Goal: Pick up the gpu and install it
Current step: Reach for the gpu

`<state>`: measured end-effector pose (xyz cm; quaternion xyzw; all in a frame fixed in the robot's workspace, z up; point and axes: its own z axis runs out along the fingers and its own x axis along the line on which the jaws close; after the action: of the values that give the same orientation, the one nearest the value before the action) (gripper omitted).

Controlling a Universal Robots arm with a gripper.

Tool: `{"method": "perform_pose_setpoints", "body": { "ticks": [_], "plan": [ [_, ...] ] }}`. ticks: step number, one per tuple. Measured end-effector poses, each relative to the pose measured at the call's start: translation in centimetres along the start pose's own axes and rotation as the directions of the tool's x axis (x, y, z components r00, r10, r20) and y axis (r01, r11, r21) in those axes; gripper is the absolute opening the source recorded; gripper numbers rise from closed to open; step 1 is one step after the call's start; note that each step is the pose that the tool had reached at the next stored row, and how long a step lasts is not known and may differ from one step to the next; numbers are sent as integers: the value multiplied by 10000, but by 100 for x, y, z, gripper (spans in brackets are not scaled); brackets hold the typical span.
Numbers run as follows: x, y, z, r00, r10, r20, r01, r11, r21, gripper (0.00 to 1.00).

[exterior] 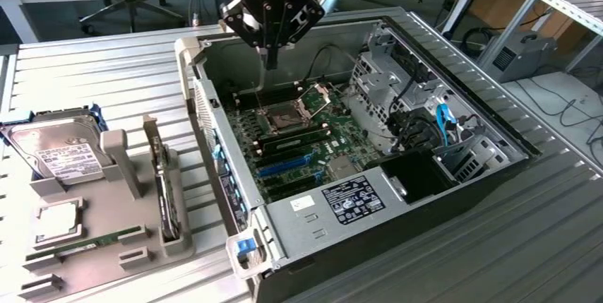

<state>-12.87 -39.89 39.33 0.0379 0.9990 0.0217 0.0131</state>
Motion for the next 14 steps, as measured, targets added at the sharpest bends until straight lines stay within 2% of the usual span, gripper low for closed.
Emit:
{"method": "perform_pose_setpoints", "body": {
  "ticks": [14],
  "plan": [
    [42, -3, -2, 10000, 1, 0, -1, 10000, 1, 11]
  ]
}}
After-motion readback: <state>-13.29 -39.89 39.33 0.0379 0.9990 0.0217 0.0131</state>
